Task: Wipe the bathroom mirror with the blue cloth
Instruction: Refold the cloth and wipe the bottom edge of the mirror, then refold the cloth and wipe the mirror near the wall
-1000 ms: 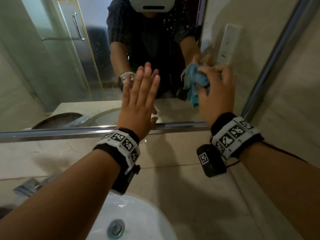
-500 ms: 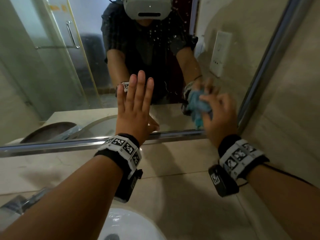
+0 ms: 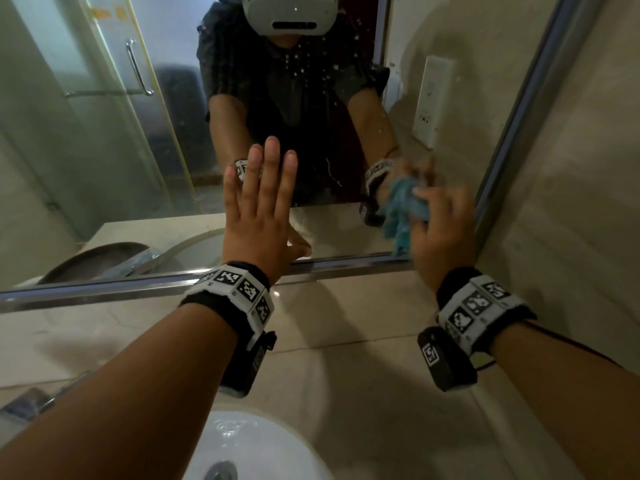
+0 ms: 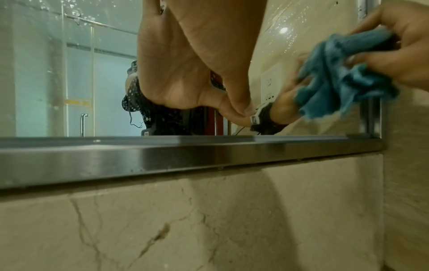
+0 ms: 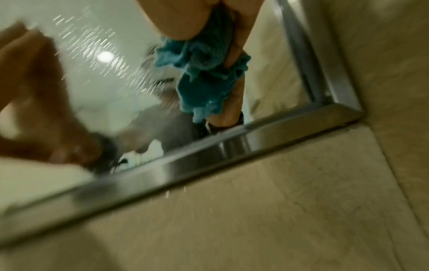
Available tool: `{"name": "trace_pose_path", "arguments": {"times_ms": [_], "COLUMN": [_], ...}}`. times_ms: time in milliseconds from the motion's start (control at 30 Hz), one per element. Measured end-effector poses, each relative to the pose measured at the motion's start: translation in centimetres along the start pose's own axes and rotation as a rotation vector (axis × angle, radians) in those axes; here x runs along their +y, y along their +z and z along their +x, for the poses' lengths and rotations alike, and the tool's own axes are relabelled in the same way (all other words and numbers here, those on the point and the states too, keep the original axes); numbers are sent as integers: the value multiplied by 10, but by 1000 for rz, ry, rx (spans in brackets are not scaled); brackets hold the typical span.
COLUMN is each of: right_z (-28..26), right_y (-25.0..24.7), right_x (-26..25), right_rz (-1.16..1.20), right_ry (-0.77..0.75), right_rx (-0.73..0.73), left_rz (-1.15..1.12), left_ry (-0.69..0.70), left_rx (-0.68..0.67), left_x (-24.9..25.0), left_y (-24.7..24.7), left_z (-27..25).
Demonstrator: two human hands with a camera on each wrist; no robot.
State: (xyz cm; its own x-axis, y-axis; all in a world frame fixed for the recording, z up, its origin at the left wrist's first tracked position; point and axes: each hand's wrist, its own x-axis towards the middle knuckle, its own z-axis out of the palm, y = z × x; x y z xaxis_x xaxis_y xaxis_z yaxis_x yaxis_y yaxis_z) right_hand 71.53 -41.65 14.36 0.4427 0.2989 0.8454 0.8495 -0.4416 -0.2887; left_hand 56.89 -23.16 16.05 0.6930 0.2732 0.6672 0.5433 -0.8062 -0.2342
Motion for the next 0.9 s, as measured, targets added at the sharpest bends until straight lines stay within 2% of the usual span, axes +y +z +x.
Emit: {"name": "trace_pose_path", "arguments": {"times_ms": [33, 100, 167, 267, 333, 433, 500, 633, 800, 900], "right_z": [5, 12, 12, -4, -21, -47, -46, -29, -19, -16], "right_y": [1, -2, 6, 18, 22, 20, 13, -27, -80, -103], "right_x": [11, 20, 19, 16, 14, 3, -2, -30, -81, -100], "right_rz": [8, 5, -30, -85, -86, -47, 19, 254, 370, 426], "right_ry": [99, 241, 326, 353, 310, 228, 175, 176, 229, 383], "right_rx": [121, 267, 313, 330, 277, 37, -103, -184, -254, -251], "left_rz": [9, -7, -7, 4, 8, 14, 3, -54, -484, -793], "left_ry": [6, -2, -6, 4, 5, -3, -6, -19, 18, 7], "left_rx": [6, 5, -1, -6, -1, -20, -43, -155, -385, -386], "left_x": [0, 0, 0, 0, 1, 2, 4, 8, 16, 17], "left_y": [0, 0, 0, 0, -1, -5, -10, -35, -84, -107], "left_z": [0, -1, 0, -1, -1, -1, -2, -7, -19, -25]}}
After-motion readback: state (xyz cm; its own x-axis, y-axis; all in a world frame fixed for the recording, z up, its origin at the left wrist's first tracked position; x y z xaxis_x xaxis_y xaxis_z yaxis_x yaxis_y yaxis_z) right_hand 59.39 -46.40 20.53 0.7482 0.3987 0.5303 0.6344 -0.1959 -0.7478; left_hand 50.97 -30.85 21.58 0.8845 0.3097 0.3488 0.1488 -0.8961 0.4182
